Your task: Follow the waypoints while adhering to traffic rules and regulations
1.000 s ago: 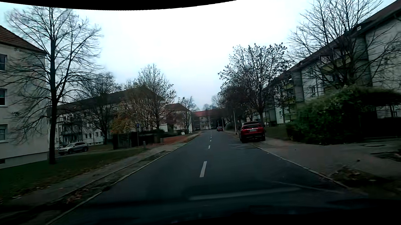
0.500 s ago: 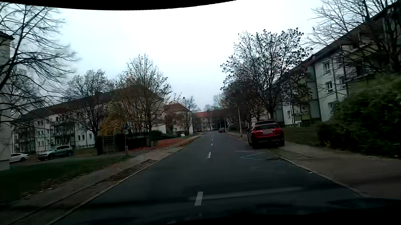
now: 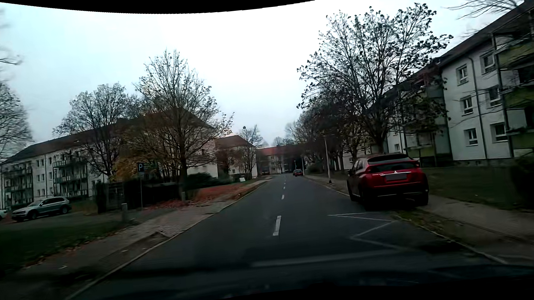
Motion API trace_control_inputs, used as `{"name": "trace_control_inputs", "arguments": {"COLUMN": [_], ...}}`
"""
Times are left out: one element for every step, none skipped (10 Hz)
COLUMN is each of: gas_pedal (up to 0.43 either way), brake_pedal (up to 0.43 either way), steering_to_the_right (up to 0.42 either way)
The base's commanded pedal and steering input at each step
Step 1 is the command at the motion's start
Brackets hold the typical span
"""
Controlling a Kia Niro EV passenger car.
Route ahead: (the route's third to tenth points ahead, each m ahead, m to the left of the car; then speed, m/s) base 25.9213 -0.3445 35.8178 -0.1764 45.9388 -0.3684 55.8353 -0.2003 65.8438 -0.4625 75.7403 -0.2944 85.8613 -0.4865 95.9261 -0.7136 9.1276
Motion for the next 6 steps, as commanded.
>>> {"name": "trace_control_inputs", "arguments": {"gas_pedal": [0.138,0.138,0.138,0.138,0.150,0.150], "brake_pedal": [0.000,0.000,0.000,0.000,0.000,0.000], "steering_to_the_right": [-0.001,0.000,0.000,0.001,0.001,0.003]}}
